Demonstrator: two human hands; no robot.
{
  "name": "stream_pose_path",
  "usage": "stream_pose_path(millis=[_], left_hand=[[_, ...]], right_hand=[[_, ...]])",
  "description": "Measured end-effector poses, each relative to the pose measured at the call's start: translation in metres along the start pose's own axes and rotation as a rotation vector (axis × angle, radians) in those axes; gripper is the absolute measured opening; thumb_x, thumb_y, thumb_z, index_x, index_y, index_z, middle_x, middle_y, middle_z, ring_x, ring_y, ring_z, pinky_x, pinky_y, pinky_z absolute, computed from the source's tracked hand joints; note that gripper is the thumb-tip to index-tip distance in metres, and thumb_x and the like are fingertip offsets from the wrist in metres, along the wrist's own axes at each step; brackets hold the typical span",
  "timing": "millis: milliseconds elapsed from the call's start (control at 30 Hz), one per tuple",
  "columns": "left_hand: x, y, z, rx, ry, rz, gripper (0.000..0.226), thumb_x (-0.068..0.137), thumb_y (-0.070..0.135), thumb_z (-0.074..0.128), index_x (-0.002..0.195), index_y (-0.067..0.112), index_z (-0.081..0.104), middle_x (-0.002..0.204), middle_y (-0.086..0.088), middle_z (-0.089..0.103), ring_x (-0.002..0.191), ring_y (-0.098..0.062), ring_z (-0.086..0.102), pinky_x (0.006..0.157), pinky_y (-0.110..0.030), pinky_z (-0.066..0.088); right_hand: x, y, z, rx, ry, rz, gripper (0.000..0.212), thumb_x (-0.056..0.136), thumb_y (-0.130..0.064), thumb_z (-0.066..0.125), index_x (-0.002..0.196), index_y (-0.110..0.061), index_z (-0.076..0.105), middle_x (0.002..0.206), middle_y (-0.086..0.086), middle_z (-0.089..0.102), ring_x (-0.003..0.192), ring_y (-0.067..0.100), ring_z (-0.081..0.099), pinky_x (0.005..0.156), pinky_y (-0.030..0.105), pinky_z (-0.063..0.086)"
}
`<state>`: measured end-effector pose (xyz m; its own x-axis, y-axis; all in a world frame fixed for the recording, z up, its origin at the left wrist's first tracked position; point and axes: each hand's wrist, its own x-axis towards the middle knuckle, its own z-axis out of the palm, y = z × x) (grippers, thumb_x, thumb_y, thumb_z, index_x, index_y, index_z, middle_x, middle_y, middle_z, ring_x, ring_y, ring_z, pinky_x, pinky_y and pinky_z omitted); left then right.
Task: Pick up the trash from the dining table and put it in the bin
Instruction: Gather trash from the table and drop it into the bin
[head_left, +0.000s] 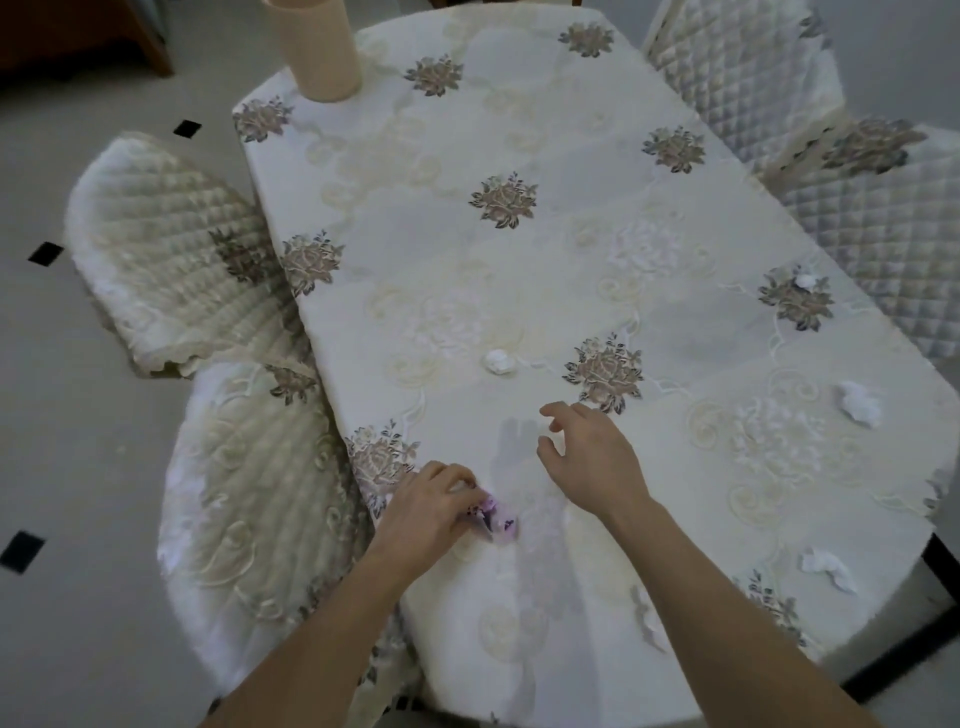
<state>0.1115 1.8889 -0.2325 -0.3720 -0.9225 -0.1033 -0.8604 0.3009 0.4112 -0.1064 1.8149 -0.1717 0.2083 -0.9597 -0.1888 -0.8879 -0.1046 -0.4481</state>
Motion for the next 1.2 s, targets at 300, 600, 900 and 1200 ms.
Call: stream_pose_path(millis=[300, 600, 900, 1200], left_hand=[[0.014, -0.015, 0.001, -0.297, 0.306, -0.283, 0.015, 0.094, 0.027, 0.057, 0.089, 0.014, 0.064, 0.091, 0.005, 0.061, 0.078, -0.018, 0.058, 0.067, -0.034, 0.048], [0.029, -0.023, -0.021, -0.691, 0.456, -0.629, 0.025, 0.091, 0.042, 0.060, 0.081, 0.019, 0.062, 0.079, 0.007, 0.071, 0.077, -0.011, 0.068, 0.069, -0.040, 0.055], [0.029, -0.009, -0.040, -0.820, 0.451, -0.693, 0.021, 0.093, 0.031, 0.064, 0.080, 0.015, 0.063, 0.075, 0.005, 0.071, 0.074, -0.026, 0.066, 0.062, -0.031, 0.047], [0.036, 0.034, -0.093, -0.842, 0.471, -0.573, 0.021, 0.094, 0.029, 0.063, 0.077, 0.019, 0.064, 0.073, 0.005, 0.070, 0.069, -0.016, 0.064, 0.058, -0.021, 0.042]], right_hand=[[0.104, -0.005, 0.020, 0.055, -0.088, -0.069, 0.050, 0.091, -0.030, 0.057, 0.139, -0.021, 0.046, 0.127, 0.010, 0.050, 0.104, 0.033, 0.060, 0.080, 0.043, 0.053], [0.135, -0.011, 0.042, -0.085, -0.120, -0.071, 0.034, 0.089, -0.031, 0.058, 0.122, -0.022, 0.062, 0.107, 0.009, 0.057, 0.098, 0.033, 0.059, 0.071, 0.036, 0.048], [0.099, -0.010, 0.022, 0.171, -0.014, -0.005, 0.015, 0.089, -0.033, 0.061, 0.092, -0.018, 0.063, 0.086, 0.000, 0.063, 0.080, 0.021, 0.059, 0.067, 0.036, 0.049], [0.031, -0.038, -0.047, 0.380, 0.219, 0.076, 0.007, 0.087, -0.038, 0.065, 0.090, -0.032, 0.063, 0.079, -0.015, 0.067, 0.071, -0.004, 0.063, 0.065, 0.028, 0.047]])
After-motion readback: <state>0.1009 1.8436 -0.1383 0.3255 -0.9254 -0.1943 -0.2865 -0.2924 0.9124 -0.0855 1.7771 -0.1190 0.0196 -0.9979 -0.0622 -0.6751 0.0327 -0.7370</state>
